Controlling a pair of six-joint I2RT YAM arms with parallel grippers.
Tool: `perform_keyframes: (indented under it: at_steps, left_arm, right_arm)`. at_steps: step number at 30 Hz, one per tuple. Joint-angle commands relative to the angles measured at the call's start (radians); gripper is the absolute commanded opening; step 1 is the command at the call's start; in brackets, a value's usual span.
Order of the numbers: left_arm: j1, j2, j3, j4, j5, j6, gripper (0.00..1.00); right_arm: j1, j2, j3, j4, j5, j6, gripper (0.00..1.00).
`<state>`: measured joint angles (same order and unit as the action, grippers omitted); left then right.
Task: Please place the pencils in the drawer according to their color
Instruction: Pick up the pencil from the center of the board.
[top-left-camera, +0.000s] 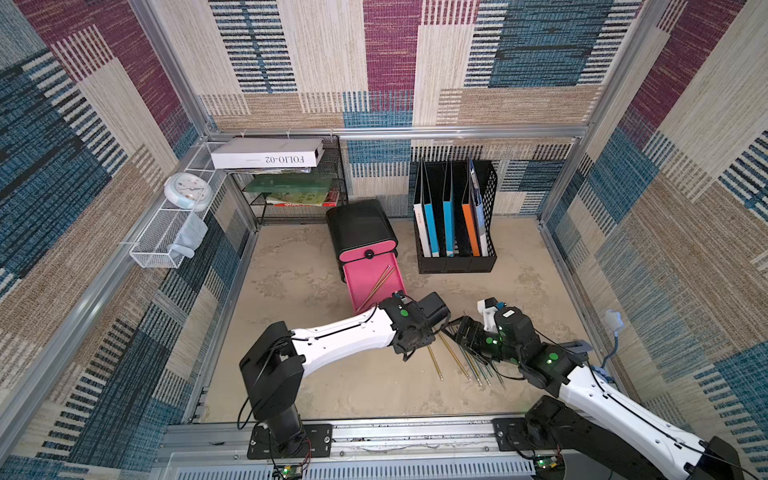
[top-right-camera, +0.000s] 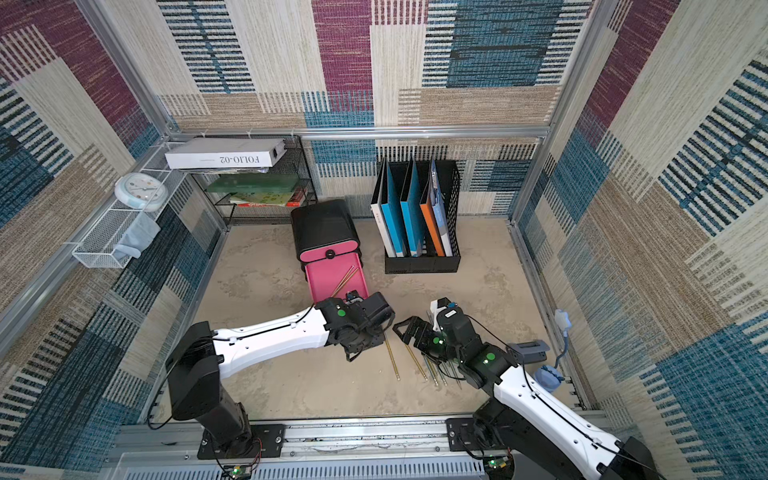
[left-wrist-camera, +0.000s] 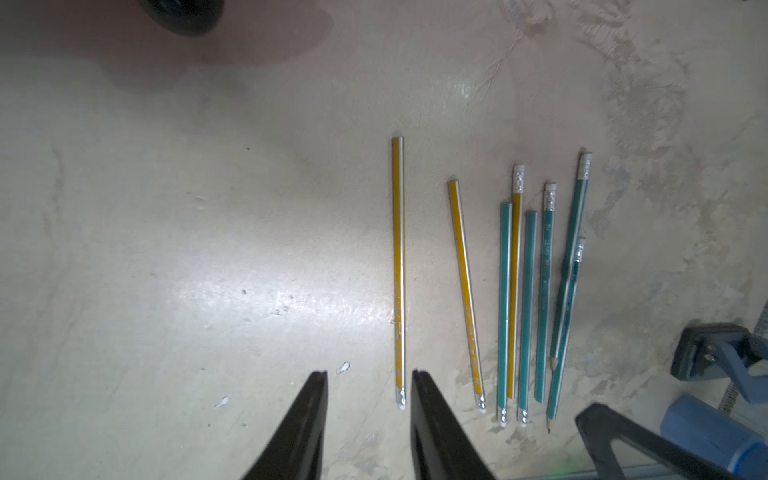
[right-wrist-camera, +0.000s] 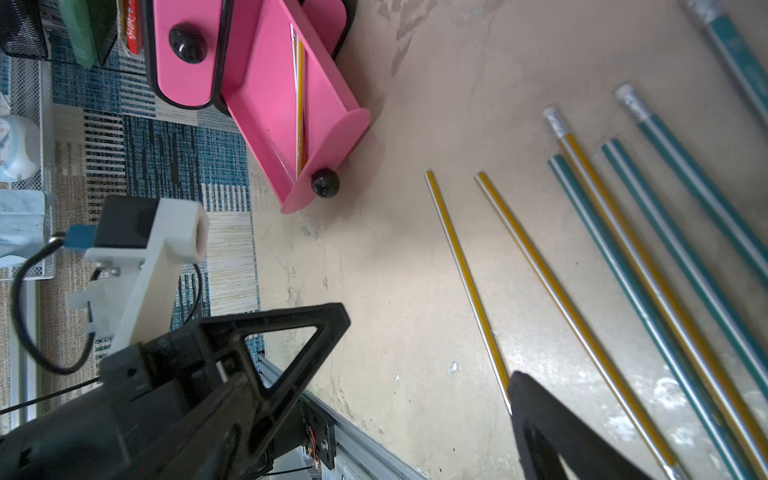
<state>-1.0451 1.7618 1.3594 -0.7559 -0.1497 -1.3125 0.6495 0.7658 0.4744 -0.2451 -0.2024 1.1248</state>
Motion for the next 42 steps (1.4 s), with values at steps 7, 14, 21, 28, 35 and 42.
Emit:
perform_keyframes:
  at_steps: [7,14,21,28,35,42]
  left_arm:
    - [-0.040,0.160,0.107,-0.037,0.024,-0.109,0.37]
    - [-0.040,0.243,0.166,-0.081,0.026,-0.098,0.37]
    - [-0.038,0.305,0.196,-0.105,0.028,-0.085,0.37]
    - [-0.032,0.347,0.214,-0.123,0.036,-0.079,0.37]
    - [-0.024,0.374,0.217,-0.136,0.045,-0.064,0.36]
    - [-0.025,0.367,0.186,-0.134,0.048,-0.065,0.21]
  right_arm:
    - [-0.014,-0.112,-0.051,-0.177,0.038,0.029,0.99]
    - [-0.017,-0.156,-0.088,-0.211,0.041,0.065,0.99]
    - [-0.021,-0.185,-0.099,-0.237,0.046,0.079,0.99]
    - [-0.021,-0.205,-0.102,-0.247,0.049,0.086,0.99]
    - [-0.022,-0.209,-0.097,-0.248,0.050,0.086,0.99]
    - [-0.025,-0.208,-0.082,-0.249,0.056,0.084,0.99]
